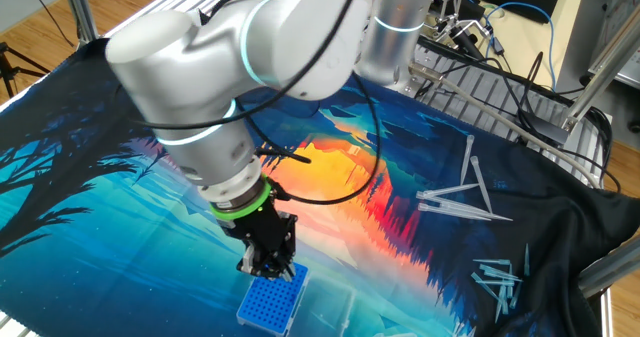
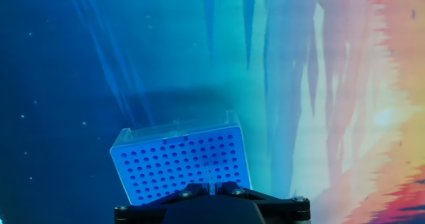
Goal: Insert a small pipette tip into the holder for small pipette tips
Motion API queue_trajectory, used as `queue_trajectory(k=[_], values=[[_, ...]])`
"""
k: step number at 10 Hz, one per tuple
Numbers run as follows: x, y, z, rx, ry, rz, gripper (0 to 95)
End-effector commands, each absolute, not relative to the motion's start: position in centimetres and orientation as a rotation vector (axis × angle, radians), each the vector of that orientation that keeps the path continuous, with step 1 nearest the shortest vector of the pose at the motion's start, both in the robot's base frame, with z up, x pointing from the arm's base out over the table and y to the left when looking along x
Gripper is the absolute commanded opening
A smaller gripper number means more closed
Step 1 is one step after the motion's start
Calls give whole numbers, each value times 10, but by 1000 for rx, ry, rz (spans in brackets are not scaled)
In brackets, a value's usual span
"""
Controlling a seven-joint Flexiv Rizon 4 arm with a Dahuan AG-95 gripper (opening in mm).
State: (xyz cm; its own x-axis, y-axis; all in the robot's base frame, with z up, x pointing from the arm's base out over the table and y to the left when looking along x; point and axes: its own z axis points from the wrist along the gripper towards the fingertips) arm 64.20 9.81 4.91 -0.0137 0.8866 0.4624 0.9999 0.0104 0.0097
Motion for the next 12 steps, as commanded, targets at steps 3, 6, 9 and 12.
queue_trajectory(k=[3,6,9,12], values=[[643,99,51,-1943,-1945,-498,0],[645,99,52,-1951,-1926,-495,0],[647,99,53,-1967,-1920,-484,0],[649,99,54,-1973,-1911,-473,0]])
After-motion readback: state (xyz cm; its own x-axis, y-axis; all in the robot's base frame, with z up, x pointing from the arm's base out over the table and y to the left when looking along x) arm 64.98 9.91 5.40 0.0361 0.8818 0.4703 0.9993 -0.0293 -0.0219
